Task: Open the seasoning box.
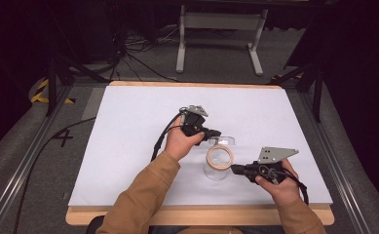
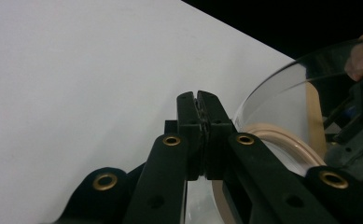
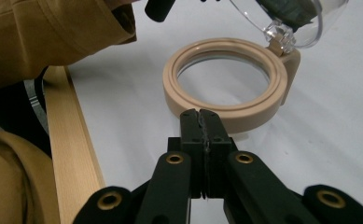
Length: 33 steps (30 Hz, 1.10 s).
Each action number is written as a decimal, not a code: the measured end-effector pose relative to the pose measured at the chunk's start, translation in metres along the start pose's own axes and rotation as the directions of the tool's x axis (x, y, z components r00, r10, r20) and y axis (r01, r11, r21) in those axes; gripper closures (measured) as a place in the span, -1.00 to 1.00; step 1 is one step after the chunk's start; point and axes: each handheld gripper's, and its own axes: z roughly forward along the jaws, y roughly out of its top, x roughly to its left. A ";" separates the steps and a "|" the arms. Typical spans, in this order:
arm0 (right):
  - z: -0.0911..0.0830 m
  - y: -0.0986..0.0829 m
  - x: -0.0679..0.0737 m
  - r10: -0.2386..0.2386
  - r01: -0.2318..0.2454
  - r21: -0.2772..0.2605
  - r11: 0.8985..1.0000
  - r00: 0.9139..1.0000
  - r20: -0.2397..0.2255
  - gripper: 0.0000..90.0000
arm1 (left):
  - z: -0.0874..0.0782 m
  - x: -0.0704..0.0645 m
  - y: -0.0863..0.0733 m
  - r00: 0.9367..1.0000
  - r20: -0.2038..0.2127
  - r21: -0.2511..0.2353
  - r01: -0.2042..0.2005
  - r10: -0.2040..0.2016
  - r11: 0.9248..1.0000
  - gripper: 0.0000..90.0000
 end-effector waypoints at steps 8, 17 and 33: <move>0.001 0.004 -0.003 0.022 -0.020 -0.045 0.999 0.999 0.034 1.00 | -0.004 0.002 0.001 1.000 0.003 -0.006 0.008 -0.008 1.000 0.97; 0.002 0.005 -0.004 0.026 -0.024 -0.061 0.998 0.999 0.036 1.00 | -0.010 0.003 0.001 1.000 -0.017 -0.022 0.003 -0.003 1.000 0.91; 0.000 0.021 -0.012 -0.005 0.007 -0.104 0.995 1.000 0.022 1.00 | -0.066 -0.004 -0.016 0.991 -0.135 -0.075 0.003 -0.013 0.997 0.82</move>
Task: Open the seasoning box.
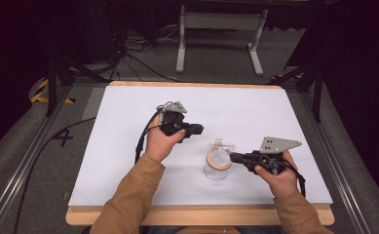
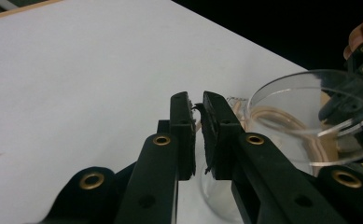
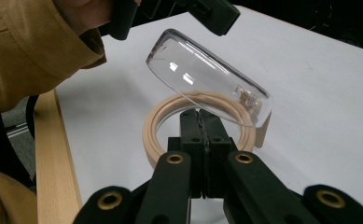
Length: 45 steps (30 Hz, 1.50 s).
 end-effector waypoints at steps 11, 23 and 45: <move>0.001 0.013 -0.009 -0.015 0.015 -0.043 0.999 1.000 0.004 1.00 | -0.034 -0.001 -0.014 0.998 -0.069 0.016 -0.011 0.012 1.000 0.75; 0.009 0.017 -0.029 0.009 -0.006 -0.076 0.997 0.999 0.033 1.00 | -0.057 0.002 -0.030 0.993 -0.117 0.033 0.019 -0.015 0.999 0.71; 0.000 0.019 -0.031 0.013 -0.008 -0.107 0.994 0.999 0.049 1.00 | -0.061 0.001 -0.030 0.996 -0.091 0.042 -0.002 0.006 0.999 0.66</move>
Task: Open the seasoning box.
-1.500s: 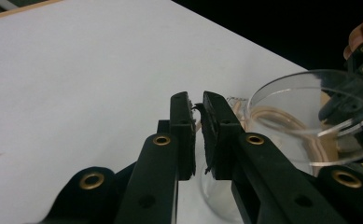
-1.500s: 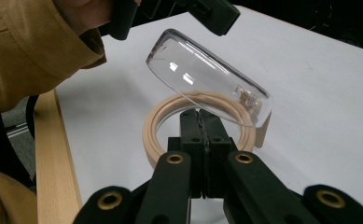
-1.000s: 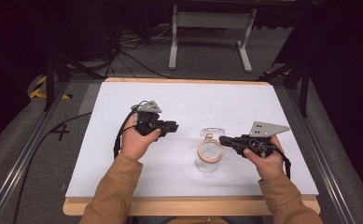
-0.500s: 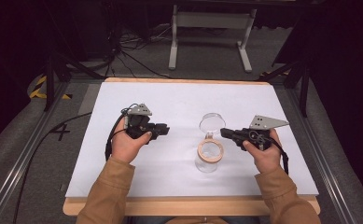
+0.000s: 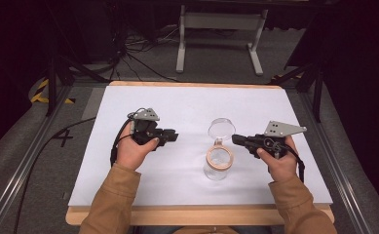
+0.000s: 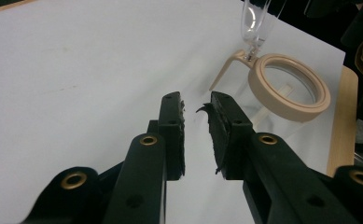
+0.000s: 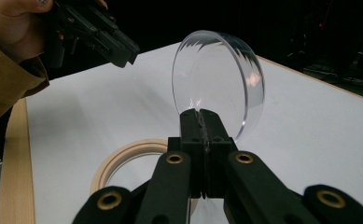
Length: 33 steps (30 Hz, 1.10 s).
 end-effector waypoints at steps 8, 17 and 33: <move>-0.011 0.002 -0.005 0.003 -0.003 -0.003 1.000 1.000 0.002 1.00 | -0.005 0.000 0.001 1.000 0.001 0.005 -0.010 0.010 1.000 0.64; -0.029 0.001 -0.020 0.037 -0.037 -0.004 0.999 0.998 0.042 0.95 | -0.016 0.003 -0.002 1.000 -0.012 0.015 -0.016 0.016 1.000 0.58; -0.046 -0.011 -0.055 0.106 -0.123 0.082 0.989 0.977 0.186 0.72 | -0.025 0.014 -0.012 0.998 -0.052 0.032 0.024 -0.023 0.999 0.55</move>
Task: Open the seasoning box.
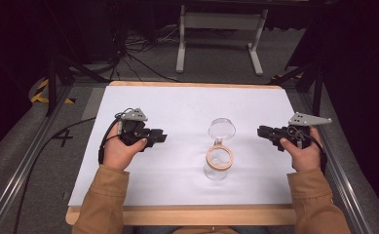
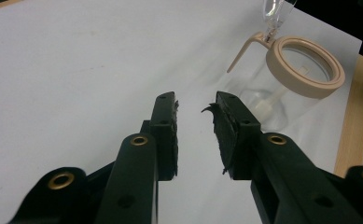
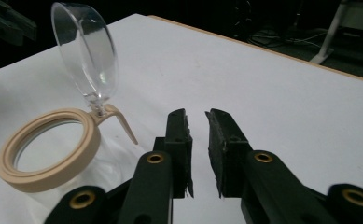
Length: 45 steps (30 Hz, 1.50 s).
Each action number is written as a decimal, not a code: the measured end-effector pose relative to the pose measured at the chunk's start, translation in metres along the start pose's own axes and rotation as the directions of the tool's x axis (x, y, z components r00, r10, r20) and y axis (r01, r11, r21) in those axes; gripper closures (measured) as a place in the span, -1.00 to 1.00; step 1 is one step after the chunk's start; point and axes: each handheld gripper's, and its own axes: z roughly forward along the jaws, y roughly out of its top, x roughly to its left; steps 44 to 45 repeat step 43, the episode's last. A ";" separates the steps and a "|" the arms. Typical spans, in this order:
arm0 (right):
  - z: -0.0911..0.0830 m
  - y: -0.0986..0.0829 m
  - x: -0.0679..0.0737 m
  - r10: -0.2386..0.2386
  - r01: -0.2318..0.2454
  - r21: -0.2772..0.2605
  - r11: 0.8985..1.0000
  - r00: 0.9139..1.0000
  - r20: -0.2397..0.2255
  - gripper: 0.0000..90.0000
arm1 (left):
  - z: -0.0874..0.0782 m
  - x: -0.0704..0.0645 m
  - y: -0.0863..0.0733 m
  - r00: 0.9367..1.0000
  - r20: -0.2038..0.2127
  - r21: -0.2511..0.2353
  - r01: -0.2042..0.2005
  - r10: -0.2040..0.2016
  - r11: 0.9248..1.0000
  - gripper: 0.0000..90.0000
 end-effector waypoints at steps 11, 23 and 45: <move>0.005 -0.020 -0.029 0.075 -0.086 0.139 0.987 0.994 0.085 0.41 | 0.006 0.010 -0.006 0.999 -0.026 0.058 0.022 -0.020 0.998 0.51; 0.027 -0.046 -0.044 0.104 -0.137 0.273 0.952 0.986 0.132 0.22 | 0.018 0.020 -0.013 0.998 -0.032 0.127 0.051 -0.047 0.991 0.46; 0.042 -0.061 -0.039 0.081 -0.128 0.363 0.923 0.987 0.142 0.11 | 0.023 0.015 -0.005 0.999 -0.003 0.109 0.043 -0.043 0.993 0.37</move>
